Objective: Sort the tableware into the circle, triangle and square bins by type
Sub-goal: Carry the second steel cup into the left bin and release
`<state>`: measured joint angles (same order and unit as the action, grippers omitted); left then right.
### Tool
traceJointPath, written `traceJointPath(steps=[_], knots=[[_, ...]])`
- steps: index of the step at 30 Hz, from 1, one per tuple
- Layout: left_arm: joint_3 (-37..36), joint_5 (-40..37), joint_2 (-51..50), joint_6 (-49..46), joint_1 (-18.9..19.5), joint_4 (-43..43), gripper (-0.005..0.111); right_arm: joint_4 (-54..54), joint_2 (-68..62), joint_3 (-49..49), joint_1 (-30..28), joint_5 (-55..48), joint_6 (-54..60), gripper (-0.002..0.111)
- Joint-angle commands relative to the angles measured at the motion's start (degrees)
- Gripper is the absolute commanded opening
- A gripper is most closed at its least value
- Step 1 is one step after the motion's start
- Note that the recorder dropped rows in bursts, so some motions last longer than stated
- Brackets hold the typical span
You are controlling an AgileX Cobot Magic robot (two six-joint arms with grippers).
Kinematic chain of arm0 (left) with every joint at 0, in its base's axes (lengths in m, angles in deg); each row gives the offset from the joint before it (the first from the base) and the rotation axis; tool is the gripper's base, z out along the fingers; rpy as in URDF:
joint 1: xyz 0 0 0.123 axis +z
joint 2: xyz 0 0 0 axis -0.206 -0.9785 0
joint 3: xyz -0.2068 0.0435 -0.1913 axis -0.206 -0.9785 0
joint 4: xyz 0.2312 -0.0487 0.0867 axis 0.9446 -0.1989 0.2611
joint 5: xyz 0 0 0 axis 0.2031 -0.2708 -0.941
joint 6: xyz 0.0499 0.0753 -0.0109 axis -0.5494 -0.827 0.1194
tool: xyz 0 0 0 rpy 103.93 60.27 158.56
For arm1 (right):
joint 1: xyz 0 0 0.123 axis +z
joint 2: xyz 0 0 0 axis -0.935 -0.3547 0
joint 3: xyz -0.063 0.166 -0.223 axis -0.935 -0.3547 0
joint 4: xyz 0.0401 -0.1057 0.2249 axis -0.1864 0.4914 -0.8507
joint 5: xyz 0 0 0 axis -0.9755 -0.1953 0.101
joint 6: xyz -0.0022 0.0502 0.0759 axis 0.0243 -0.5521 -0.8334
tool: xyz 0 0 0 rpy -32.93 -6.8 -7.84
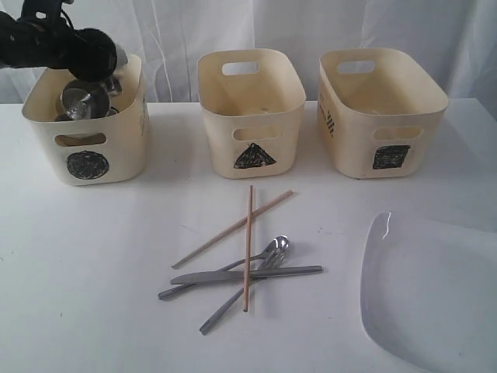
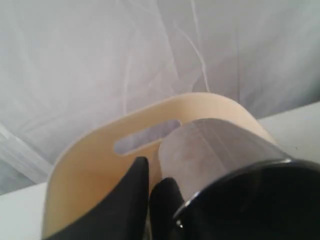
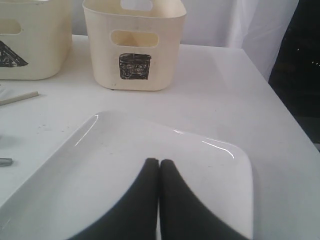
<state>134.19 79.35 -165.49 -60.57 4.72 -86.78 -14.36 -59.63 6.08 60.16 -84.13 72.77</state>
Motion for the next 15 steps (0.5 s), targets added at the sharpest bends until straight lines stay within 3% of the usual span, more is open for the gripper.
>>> traceJointPath(steps=[1,5,12,15], knots=[[0.44,-7.79,0.67,0.45,0.04,-0.22,0.045,0.25,0.36,-0.10,0.00,0.14,-0.13,0.000],[0.44,-12.69,1.87,0.21,0.04,-0.22,0.048,0.25,0.36,-0.10,0.00,0.14,-0.13,0.000],[0.70,-12.86,9.78,0.21,0.04,-0.22,0.048,0.25,0.36,-0.10,0.00,0.14,-0.13,0.000],[0.70,-18.04,14.83,0.21,0.04,-0.22,0.048,0.25,0.36,-0.10,0.00,0.14,-0.13,0.000]])
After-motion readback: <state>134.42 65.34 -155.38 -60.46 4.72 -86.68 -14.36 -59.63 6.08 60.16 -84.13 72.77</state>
